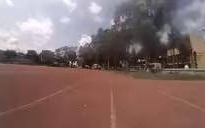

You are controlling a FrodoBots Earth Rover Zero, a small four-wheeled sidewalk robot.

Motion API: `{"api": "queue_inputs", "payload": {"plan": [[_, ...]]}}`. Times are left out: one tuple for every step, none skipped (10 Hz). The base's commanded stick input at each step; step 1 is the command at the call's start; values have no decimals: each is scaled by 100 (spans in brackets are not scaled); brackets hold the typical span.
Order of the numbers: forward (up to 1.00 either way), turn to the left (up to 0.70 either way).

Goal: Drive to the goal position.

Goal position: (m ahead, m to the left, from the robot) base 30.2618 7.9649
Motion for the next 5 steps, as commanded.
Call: {"api": "queue_inputs", "payload": {"plan": [[70, 0], [70, 0], [70, 0], [70, 0], [70, 0]]}}
